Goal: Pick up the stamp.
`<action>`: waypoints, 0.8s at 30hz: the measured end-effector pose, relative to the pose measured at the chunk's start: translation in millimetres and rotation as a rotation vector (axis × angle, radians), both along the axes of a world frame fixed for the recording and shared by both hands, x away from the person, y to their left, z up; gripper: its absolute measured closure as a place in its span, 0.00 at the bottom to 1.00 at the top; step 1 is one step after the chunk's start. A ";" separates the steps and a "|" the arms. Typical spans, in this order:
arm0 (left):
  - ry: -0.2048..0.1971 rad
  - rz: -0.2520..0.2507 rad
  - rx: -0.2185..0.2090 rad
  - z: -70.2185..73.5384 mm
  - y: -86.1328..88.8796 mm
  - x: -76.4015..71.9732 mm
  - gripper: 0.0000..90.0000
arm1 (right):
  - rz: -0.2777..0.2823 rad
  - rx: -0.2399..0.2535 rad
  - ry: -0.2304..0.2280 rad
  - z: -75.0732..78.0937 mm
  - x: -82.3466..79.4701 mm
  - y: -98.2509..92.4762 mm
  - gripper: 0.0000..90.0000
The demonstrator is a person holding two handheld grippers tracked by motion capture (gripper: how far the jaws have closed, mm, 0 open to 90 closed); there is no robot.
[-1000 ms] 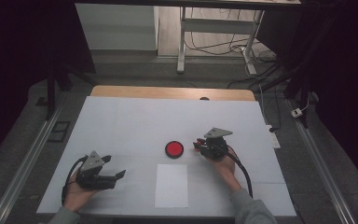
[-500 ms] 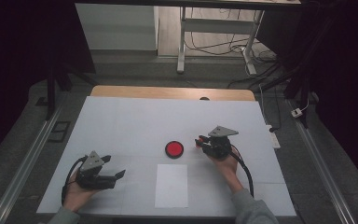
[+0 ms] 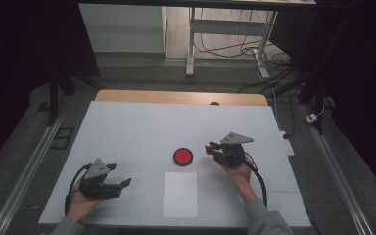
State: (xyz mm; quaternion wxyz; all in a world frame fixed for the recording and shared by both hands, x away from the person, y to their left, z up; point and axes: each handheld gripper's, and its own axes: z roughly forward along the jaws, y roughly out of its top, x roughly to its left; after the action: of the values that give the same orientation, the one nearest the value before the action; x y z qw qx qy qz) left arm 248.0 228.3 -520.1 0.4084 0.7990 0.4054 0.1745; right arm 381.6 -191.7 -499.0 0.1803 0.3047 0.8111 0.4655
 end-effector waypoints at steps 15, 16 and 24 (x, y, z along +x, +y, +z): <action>-0.001 0.007 0.004 -0.6 -0.4 0.3 0.22 | 0.034 0.043 -0.031 16.3 -16.3 -3.3 0.80; -0.001 0.007 0.004 -0.6 -0.4 0.3 0.22 | 0.035 0.045 -0.033 16.9 -17.1 -3.2 0.80; 0.000 0.006 0.002 -0.8 0.0 0.4 0.22 | 0.060 0.048 -0.031 20.2 -23.8 -0.6 0.80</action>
State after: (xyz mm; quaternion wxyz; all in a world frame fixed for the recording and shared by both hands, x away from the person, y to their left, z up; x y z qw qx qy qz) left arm 248.4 228.3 -520.9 0.4072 0.7981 0.4078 0.1760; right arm 357.8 -192.3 -478.9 0.1715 0.2772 0.8056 0.4948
